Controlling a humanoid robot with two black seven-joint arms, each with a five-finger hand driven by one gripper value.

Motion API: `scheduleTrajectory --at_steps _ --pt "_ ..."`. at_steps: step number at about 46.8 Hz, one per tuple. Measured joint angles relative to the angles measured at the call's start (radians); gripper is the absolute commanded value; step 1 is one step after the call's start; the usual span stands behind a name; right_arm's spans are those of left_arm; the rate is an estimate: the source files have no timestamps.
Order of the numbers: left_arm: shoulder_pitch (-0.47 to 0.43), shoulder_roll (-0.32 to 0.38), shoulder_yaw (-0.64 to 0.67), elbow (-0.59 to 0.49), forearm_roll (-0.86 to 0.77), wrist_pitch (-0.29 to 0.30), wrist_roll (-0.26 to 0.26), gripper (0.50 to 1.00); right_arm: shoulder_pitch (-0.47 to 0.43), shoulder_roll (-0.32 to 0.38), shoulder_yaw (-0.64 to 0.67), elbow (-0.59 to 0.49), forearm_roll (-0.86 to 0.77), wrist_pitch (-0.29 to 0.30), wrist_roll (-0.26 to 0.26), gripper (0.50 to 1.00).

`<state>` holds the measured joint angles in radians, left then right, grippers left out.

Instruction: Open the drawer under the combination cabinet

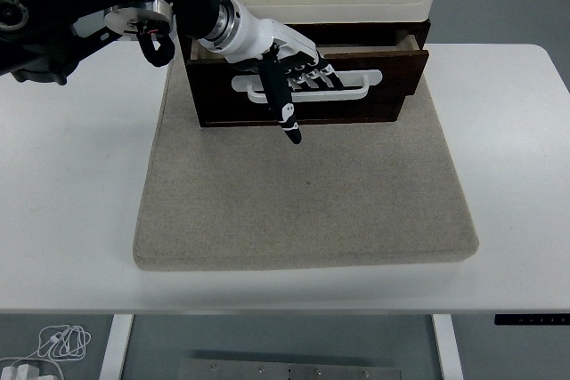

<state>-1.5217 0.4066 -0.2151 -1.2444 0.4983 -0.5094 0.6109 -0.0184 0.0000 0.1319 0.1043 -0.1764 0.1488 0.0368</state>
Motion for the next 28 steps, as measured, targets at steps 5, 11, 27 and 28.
scheduleTrajectory --at_steps 5,11,27,28 --pt "0.002 0.002 -0.006 -0.012 0.000 -0.009 0.000 1.000 0.000 0.000 0.000 0.000 0.000 0.000 0.000 0.926" --pt "0.003 0.011 -0.007 -0.026 -0.002 -0.013 0.000 1.000 0.000 0.000 0.000 0.000 0.000 0.000 0.000 0.926" --pt "0.005 0.033 -0.009 -0.051 -0.002 -0.037 0.000 1.000 0.000 0.000 0.000 0.000 0.000 0.000 0.000 0.926" --pt "0.005 0.035 -0.010 -0.053 -0.002 -0.039 0.000 1.000 0.000 0.000 0.000 0.000 0.000 0.000 0.000 0.926"
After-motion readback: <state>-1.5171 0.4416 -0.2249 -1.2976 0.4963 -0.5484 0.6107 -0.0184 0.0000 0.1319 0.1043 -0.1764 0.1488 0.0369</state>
